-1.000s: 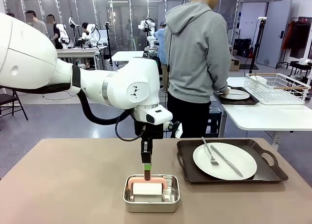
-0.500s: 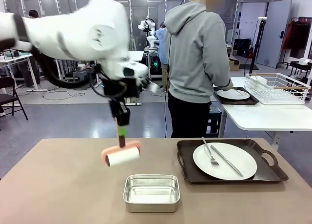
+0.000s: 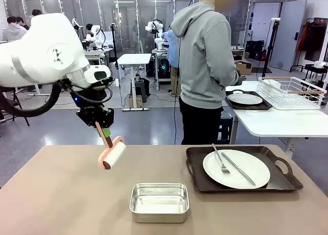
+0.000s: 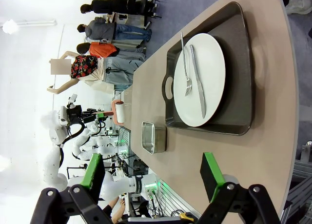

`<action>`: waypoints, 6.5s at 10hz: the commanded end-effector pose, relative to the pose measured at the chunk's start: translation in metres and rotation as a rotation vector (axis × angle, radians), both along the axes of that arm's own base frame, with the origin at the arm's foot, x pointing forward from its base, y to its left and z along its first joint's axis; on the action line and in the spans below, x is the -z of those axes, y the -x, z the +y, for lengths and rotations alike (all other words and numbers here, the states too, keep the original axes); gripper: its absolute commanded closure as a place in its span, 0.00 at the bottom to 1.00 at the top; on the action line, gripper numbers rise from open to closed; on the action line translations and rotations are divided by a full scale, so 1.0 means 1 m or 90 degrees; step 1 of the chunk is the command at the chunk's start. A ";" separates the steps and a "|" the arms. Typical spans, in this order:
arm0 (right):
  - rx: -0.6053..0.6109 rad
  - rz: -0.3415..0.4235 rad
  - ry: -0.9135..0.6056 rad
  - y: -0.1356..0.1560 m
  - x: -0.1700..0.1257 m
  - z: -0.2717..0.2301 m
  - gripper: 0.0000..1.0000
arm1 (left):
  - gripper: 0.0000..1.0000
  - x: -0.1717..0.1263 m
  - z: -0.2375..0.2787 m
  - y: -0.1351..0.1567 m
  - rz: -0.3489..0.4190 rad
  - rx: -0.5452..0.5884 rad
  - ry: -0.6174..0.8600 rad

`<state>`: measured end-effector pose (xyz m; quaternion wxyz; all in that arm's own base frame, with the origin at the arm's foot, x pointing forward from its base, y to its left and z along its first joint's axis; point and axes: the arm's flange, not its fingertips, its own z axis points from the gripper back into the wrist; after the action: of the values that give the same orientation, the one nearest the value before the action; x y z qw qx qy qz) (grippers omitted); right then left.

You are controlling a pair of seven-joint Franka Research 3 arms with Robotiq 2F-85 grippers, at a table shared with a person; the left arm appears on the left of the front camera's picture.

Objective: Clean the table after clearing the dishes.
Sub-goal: When the left (or right) Handle tray is removed, use the left hand (or right hand) to clean the left (or right) side of the table with the Lint Roller, then place the Lint Roller back on top of the Airtight Container.

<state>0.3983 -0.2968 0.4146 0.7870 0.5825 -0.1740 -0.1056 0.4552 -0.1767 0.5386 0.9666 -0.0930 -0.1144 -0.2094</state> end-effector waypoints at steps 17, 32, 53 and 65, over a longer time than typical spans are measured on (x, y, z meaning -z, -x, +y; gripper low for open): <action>0.000 -0.003 -0.001 0.002 -0.003 0.001 0.00 | 0.79 0.134 0.117 -0.050 0.114 -0.101 0.353; 0.000 -0.003 -0.001 0.002 -0.003 0.001 0.00 | 0.79 0.227 0.275 -0.054 0.170 -0.196 0.249; 0.000 -0.003 -0.001 0.002 -0.003 0.001 0.00 | 0.79 0.023 0.279 0.014 0.053 -0.260 -0.159; 0.000 -0.003 -0.001 0.002 -0.003 0.001 0.00 | 0.79 0.023 0.279 0.014 0.053 -0.260 -0.159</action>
<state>0.3985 -0.2967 0.4145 0.7870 0.5826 -0.1738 -0.1055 0.4424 0.1012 0.5121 0.9972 0.0472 -0.0554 -0.0195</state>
